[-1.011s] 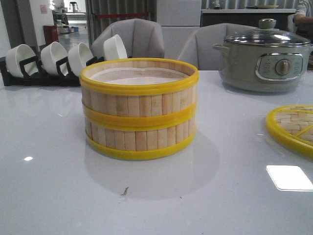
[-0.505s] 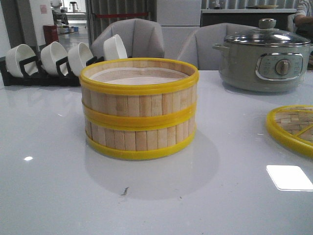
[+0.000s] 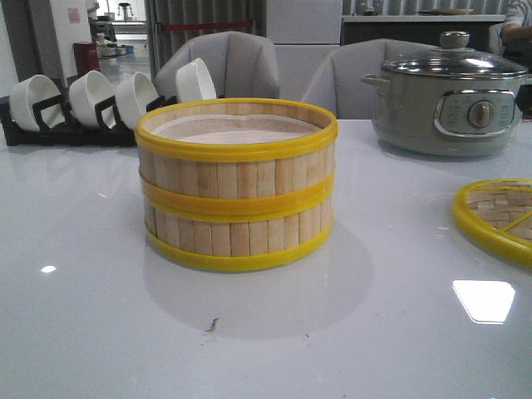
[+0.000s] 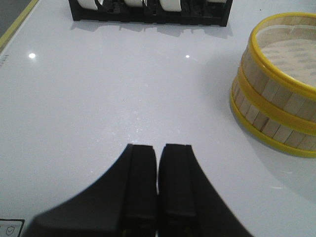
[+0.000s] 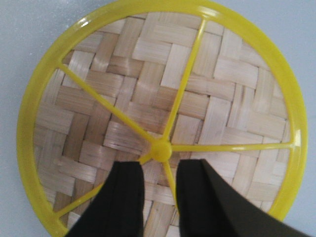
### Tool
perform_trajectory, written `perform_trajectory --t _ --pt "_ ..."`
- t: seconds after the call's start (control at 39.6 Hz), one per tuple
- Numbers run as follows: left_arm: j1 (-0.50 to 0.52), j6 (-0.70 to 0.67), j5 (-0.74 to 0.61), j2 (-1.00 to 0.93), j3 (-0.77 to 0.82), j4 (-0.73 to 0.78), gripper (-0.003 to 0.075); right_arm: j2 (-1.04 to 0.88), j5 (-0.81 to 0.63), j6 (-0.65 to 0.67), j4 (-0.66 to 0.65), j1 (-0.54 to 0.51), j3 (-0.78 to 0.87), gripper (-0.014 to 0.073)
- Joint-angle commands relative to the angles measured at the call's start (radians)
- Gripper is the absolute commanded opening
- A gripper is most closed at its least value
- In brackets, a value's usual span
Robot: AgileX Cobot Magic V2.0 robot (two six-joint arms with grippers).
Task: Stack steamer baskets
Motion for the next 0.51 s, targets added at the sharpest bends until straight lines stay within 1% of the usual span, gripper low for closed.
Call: perform_trajectory --t 0.0,0.48 --pt "-0.001 -0.007 -0.084 0.001 -0.029 -0.003 0.0085 -0.039 -0.044 -0.005 -0.012 -0.007 -0.037 0.0301" --pt "-0.001 -0.007 -0.084 0.001 -0.029 -0.003 0.0085 0.009 -0.075 -0.005 -0.012 -0.007 -0.037 0.0301"
